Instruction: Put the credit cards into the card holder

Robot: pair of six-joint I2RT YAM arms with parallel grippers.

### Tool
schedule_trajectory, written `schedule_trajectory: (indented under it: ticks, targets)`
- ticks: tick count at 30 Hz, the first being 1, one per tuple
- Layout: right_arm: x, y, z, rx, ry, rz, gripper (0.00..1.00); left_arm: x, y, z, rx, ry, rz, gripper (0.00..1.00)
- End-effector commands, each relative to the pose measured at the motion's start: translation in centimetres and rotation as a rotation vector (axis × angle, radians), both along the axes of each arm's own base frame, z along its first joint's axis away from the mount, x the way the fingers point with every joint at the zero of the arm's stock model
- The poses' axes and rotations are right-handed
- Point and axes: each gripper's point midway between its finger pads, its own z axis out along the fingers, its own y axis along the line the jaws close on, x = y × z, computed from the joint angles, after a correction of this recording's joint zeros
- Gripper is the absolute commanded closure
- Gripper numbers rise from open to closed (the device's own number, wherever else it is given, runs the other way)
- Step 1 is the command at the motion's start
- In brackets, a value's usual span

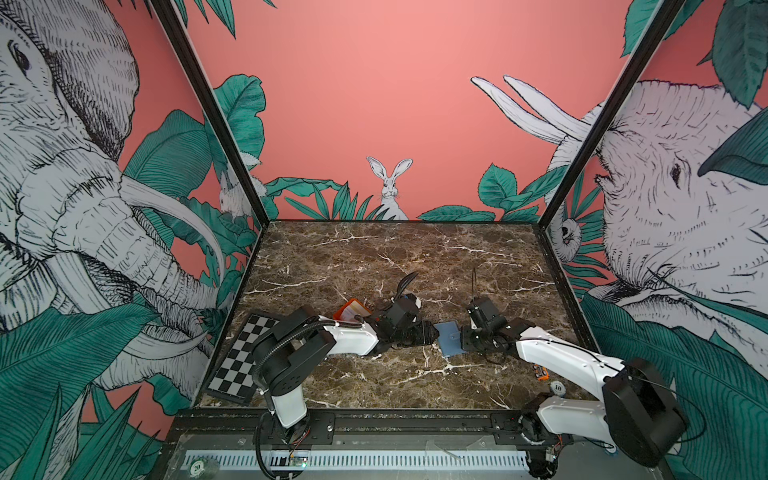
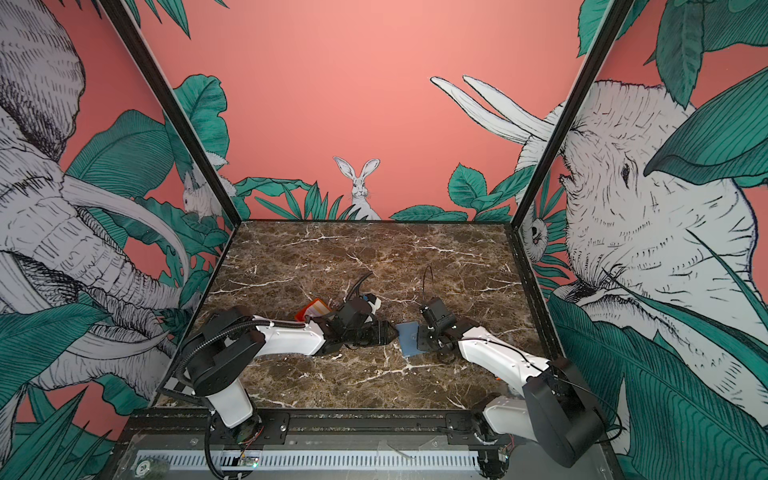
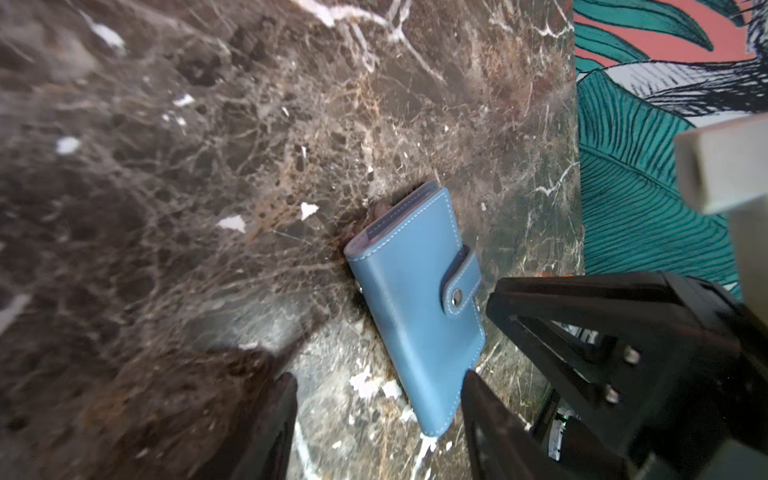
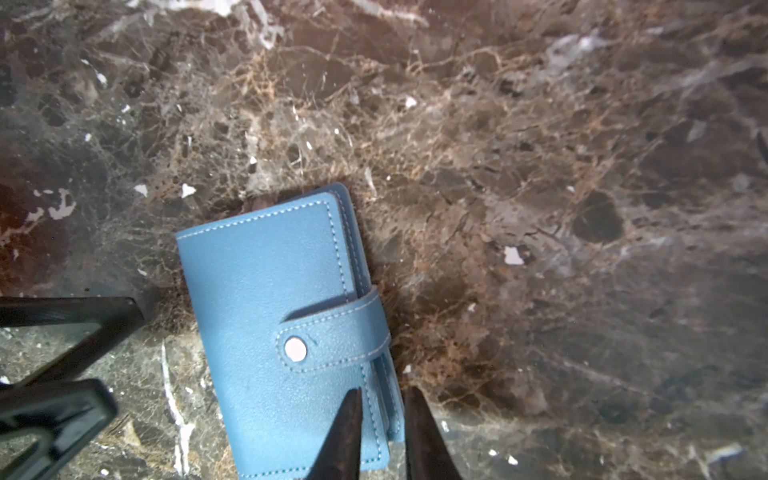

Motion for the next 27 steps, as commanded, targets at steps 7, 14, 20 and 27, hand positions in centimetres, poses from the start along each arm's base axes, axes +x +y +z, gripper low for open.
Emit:
schedule_trajectory:
  ticks: [7, 14, 20, 27]
  targets:
    - [1.1, 1.0, 0.1, 0.052, -0.006, 0.010, 0.83, 0.6, -2.2, 0.9, -0.072, 0.014, 0.005, 0.41]
    - [1.1, 1.6, -0.8, 0.083, 0.029, 0.010, 0.84, 0.2, -3.6, 0.8, -0.113, 0.036, -0.025, 0.43]
    - [0.5, 1.5, -1.7, 0.090, 0.054, -0.009, 0.85, -0.2, -4.8, 0.8, -0.163, 0.050, -0.043, 0.43]
    - [0.1, 1.5, -2.2, 0.107, 0.063, -0.017, 0.86, -0.1, -5.9, 2.4, -0.253, 0.023, -0.068, 0.45]
